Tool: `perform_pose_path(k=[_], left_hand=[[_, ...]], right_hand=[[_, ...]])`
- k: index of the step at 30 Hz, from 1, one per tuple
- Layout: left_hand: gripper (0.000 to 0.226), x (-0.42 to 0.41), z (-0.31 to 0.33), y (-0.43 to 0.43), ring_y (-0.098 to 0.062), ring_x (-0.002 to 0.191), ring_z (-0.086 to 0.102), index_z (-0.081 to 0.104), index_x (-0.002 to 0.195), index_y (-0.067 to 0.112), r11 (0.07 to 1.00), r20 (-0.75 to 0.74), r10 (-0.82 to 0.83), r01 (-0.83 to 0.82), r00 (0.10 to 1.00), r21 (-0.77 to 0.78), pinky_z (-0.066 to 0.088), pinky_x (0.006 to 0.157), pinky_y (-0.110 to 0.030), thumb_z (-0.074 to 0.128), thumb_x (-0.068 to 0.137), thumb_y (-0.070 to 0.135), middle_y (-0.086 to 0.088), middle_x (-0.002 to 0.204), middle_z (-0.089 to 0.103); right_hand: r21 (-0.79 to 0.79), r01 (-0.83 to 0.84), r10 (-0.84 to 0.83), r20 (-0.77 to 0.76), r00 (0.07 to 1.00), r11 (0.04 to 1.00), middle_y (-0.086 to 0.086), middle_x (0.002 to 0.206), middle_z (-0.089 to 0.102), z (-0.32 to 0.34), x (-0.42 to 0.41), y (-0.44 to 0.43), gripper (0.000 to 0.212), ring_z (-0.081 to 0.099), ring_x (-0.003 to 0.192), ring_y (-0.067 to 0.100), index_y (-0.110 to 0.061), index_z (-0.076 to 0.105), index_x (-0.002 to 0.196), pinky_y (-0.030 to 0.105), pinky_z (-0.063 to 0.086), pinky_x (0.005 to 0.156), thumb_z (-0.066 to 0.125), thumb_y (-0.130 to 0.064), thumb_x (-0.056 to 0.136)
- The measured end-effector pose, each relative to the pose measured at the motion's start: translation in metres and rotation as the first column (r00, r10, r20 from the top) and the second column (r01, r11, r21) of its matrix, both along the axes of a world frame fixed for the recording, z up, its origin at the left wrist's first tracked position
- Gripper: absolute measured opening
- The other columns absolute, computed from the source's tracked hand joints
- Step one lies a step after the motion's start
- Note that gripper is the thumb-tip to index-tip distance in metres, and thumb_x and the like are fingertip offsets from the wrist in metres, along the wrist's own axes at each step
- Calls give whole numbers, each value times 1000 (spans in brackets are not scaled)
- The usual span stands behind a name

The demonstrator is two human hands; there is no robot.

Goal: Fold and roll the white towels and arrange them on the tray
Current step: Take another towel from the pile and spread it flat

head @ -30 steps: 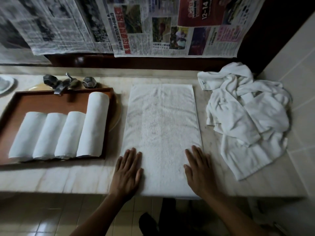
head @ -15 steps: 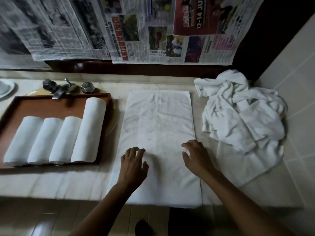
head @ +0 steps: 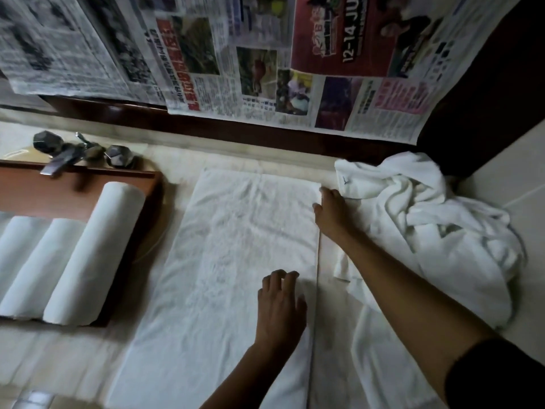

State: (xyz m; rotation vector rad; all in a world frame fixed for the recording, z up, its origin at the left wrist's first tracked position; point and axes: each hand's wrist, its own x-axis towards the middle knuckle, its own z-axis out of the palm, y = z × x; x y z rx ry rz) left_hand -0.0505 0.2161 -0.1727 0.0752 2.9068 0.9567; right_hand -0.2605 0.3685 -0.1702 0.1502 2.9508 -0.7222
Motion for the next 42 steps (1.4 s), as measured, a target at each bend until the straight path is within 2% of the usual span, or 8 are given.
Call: perform_pose_path(k=[5,9,16,23,27,32,38,42], left_hand=[[38,-6,-15,23,-26,122,50,57,126,25,990,-4,-26,25,1000,-138,50,93,-39,55,91,38,0,135,52],[38,-7,-15,30,-25,118,50,57,122,26,978,-5,-14,13,1000,-210,49,92,-40,48,91,47,1,131,52],[33,-13,-15,52,-26,95,50,60,103,22,966,31,14,-6,999,-257,44,74,-41,56,80,45,0,107,54],[5,-24,12,28,-12,95,50,63,98,23,978,145,111,-134,983,158,41,78,-20,58,99,26,10,101,56],[15,-26,44,-17,-3,81,60,69,86,30,905,203,200,-260,958,337,42,67,-13,64,99,33,13,88,63],[22,-21,69,-68,-33,82,69,68,83,17,614,464,198,-478,863,628,59,78,-50,59,101,24,-14,84,70],[20,-30,78,-134,-18,71,66,66,92,2,391,551,214,-588,806,708,53,66,-35,55,104,13,-8,77,69],[20,-42,61,-176,-17,65,64,68,89,2,365,600,237,-643,764,673,53,64,-34,58,103,13,-8,73,67]], right_hand=[[121,-67,66,13,998,990,18,143,45,-6,-49,5,52,47,132,37,-7,43,146,46,40,106,58,-31,103],[-3,-51,51,-3,999,999,13,119,64,-6,-69,14,20,60,114,34,-11,62,114,37,46,91,59,-25,100],[-130,-42,39,-23,999,991,2,96,67,23,-83,39,13,57,95,23,-16,61,109,33,46,85,59,-20,97],[-466,-68,128,100,987,882,-3,80,67,40,-85,45,26,61,71,15,-29,71,86,32,47,70,57,-8,92],[-572,-130,220,91,971,810,-2,91,74,59,-83,29,36,68,86,11,-22,72,102,29,52,79,54,8,93],[-572,-229,243,-53,969,788,1,89,72,61,-92,-22,9,61,79,8,-19,73,103,26,52,73,72,-14,96],[-403,-345,317,-135,939,848,15,91,72,46,-119,-112,15,57,78,12,-7,70,98,33,46,72,71,-22,97],[-275,-347,339,-80,937,896,-6,82,63,33,-124,-166,16,57,74,10,-21,61,95,28,43,66,64,-37,100]])
